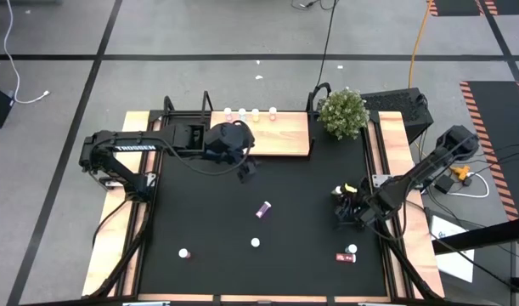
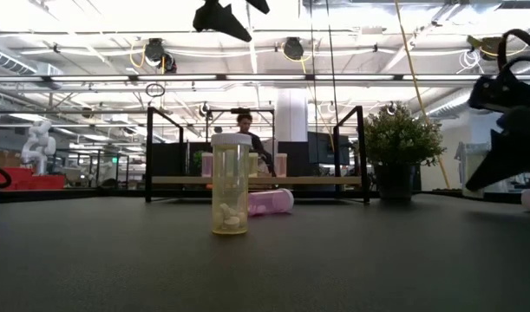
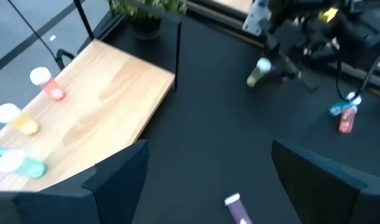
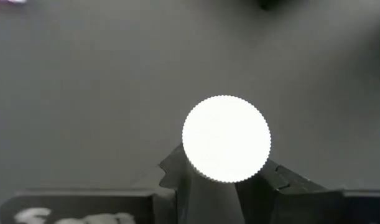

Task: Pick and place medicine bottles onto shelf by color
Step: Put the top yellow medicine bottle on the shelf aligned with the other yellow medicine bottle

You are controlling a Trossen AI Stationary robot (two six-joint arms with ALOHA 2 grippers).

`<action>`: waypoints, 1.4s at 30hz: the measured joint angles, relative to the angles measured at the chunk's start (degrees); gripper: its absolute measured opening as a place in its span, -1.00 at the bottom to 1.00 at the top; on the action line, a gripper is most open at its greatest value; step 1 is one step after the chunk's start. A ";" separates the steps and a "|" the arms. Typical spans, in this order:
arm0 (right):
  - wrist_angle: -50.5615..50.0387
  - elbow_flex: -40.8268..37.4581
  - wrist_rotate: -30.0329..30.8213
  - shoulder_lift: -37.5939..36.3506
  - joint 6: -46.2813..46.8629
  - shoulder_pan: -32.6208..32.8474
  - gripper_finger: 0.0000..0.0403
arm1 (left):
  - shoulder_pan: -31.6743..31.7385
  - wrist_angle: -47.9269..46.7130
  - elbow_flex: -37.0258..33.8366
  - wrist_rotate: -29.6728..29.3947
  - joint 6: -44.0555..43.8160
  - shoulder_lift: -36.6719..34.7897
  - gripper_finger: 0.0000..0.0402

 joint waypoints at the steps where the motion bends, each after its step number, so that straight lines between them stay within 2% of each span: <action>1: 2.40 0.00 -0.10 0.00 -2.13 -0.55 -0.54 | 0.00 0.67 0.00 0.03 0.00 0.00 0.69; 5: 14.06 2.28 -4.01 -0.04 -15.96 -3.87 -0.54 | -0.80 5.55 0.00 1.24 -0.34 0.05 0.69; 8: 20.93 6.18 -9.83 -0.04 -29.48 -8.02 -0.54 | -2.38 12.23 0.14 4.63 5.28 2.37 0.69; 12: 24.05 13.20 -20.49 -0.04 -44.36 -14.55 -0.54 | -4.85 19.83 0.02 12.54 15.77 6.25 0.69; 15: 23.29 18.14 -28.03 0.51 -50.85 -18.86 -0.54 | -6.27 22.78 0.02 14.45 18.33 8.81 0.69; 20: 22.66 22.21 -34.85 2.91 -56.53 -23.12 -0.54 | -6.51 27.35 -0.02 14.47 16.80 12.76 0.69; 25: 21.76 23.92 -38.84 7.44 -58.90 -25.29 -0.54 | -5.92 29.71 0.02 14.45 13.58 16.65 0.69; 30: 23.30 24.46 -39.41 10.60 -60.23 -25.50 -0.54 | -6.00 30.48 0.04 14.83 13.44 19.10 0.69; 38: 25.38 24.46 -40.67 10.41 -61.68 -25.55 -0.53 | -7.42 29.40 0.00 15.96 14.67 21.57 0.69; 42: 25.32 24.46 -40.68 10.45 -62.19 -25.55 -0.53 | -7.67 29.48 0.00 14.82 14.67 21.42 0.55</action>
